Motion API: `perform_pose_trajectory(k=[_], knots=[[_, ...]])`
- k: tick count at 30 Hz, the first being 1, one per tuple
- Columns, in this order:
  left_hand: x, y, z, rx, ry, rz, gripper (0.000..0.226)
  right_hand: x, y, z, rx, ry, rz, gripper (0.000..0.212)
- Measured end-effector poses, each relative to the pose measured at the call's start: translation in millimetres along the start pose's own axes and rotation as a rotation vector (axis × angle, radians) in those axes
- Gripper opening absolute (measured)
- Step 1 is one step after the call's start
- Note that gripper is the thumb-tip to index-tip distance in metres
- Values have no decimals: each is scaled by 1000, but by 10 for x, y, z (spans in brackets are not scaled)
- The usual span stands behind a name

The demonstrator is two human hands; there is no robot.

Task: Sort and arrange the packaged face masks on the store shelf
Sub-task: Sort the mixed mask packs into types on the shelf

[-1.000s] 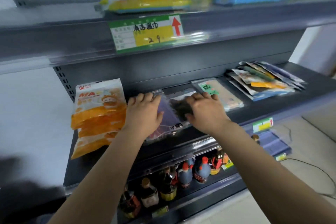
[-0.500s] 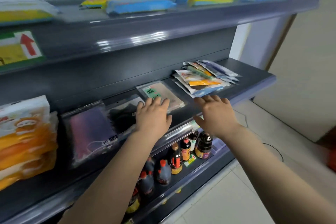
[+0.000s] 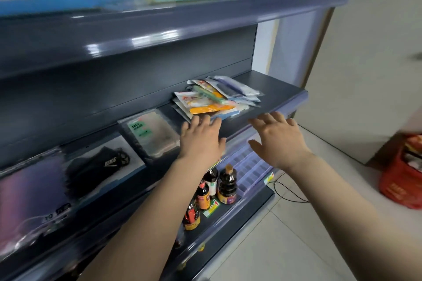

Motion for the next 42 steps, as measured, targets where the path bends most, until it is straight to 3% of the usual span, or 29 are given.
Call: perform_pose_trajectory(k=[11, 23, 33, 42], knots=[[-252, 1281, 433, -24, -39, 53, 47, -580, 959, 330, 13, -21, 41, 53], [-222, 2130, 825, 62, 34, 19, 54, -922, 2024, 715, 64, 0, -17, 53], [-226, 2715, 1084, 104, 71, -215, 58, -1194, 2947, 1107, 108, 81, -221, 51], [-419, 3025, 1232, 134, 96, -473, 56, -1379, 3575, 1495, 260, 372, -404, 48]])
Point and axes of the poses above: each hand's wrist, its own y-axis towards the middle knuckle, its own z-axis out of the palm, x = y × z, the point moved 2 cm from there along y, towards the middle knuckle, and after that the axes turned 14 degrees about z, right-handed, at the moved point
